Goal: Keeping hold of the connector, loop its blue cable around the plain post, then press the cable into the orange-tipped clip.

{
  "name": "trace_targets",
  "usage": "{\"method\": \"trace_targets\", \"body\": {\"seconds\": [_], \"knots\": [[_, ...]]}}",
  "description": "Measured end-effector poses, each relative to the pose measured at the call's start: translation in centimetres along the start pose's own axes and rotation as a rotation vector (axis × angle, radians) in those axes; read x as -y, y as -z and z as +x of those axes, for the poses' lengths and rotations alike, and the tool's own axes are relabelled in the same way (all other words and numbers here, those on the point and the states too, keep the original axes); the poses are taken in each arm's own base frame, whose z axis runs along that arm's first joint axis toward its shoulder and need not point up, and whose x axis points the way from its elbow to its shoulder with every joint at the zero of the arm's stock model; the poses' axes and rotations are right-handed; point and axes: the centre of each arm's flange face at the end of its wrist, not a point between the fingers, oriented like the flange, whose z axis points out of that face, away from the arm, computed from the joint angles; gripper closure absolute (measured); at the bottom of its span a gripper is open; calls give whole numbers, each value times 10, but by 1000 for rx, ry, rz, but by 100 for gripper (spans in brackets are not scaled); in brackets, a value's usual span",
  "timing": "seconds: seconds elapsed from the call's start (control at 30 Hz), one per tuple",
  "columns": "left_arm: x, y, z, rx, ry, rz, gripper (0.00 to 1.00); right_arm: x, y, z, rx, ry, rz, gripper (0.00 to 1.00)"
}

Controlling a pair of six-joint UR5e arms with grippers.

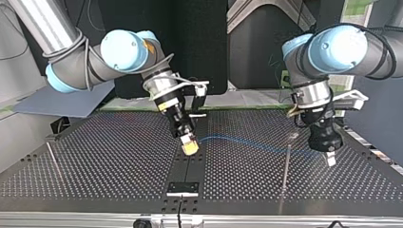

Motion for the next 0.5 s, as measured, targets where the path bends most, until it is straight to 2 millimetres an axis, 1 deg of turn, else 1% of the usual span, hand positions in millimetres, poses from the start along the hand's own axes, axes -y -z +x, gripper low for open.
{"method": "trace_targets", "body": {"seconds": [0.1, 0.27, 0.4, 0.5], "knots": [[-6, -16, 4, -1, 2, 2, 100, 0, -5, -7, 2, -1, 2, 100], [-23, -39, 18, -18, -6, 0, 100, 5, -14, -21, 11, -1, 10, 100], [-38, -56, 31, -22, 2, 1, 100, 8, -20, -25, 2, -3, 15, 100], [-46, -68, 41, -23, 19, 11, 100, 9, -23, -25, -7, -2, 16, 100]]}}
